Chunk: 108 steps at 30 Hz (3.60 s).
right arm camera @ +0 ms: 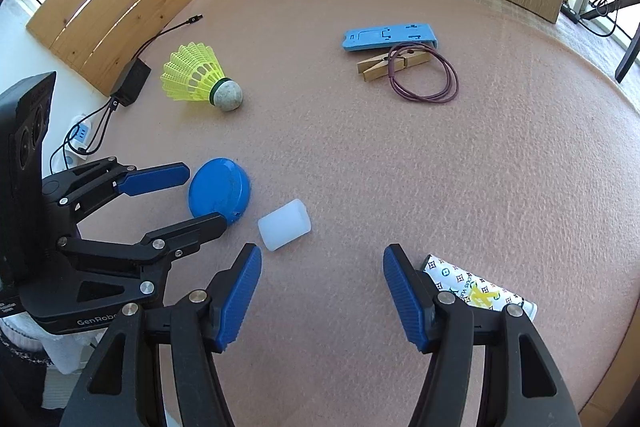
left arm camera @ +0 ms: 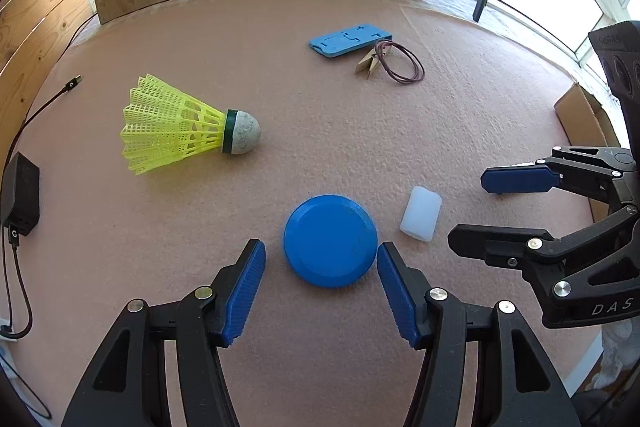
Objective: Organize objects
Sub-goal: 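Release the patterned tube and move the right tool to the white cylinder, then close the right gripper on the white cylinder and lift it, then carry the blue lid and white cylinder over the box and open both grippers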
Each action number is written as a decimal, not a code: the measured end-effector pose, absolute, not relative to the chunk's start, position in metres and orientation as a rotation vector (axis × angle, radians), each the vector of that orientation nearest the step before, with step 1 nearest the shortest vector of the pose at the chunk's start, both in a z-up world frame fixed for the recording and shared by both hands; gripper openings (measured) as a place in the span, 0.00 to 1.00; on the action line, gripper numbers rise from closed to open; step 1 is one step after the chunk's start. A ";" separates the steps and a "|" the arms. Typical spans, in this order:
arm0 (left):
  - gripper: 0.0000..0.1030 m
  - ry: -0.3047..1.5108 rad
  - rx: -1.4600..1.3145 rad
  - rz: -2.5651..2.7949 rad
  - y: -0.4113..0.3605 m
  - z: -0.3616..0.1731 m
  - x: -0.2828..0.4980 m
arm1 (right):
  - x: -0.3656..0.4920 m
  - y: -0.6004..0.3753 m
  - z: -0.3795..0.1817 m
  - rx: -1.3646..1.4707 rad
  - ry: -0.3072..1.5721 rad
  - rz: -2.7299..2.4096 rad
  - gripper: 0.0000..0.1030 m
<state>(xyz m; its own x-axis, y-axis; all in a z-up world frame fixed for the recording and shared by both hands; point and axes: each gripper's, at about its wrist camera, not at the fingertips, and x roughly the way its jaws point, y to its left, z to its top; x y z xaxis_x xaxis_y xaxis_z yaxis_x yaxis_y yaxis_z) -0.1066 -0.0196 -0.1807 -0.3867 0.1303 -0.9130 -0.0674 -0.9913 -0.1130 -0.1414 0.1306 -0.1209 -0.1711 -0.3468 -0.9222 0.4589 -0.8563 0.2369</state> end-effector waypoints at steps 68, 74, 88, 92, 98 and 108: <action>0.52 0.005 -1.335 2.389 0.174 -0.089 -0.085 | -0.048 0.349 -0.028 1.445 -0.101 -2.630 0.24; 0.52 0.049 -1.281 2.294 0.243 -0.083 -0.085 | -0.032 0.404 -0.028 1.487 -0.159 -2.714 0.24; 0.52 0.173 -1.242 2.132 0.352 -0.090 -0.075 | -0.016 0.470 -0.039 1.551 -0.252 -2.765 0.24; 0.53 0.194 -1.243 2.090 0.365 -0.093 -0.074 | -0.015 0.480 -0.040 1.552 -0.284 -2.778 0.27; 0.66 0.188 -1.223 2.124 0.360 -0.085 -0.075 | -0.015 0.490 -0.037 1.535 -0.335 -2.804 0.48; 0.66 0.202 -1.211 2.158 0.340 -0.080 -0.074 | -0.021 0.471 -0.032 1.514 -0.302 -2.780 0.49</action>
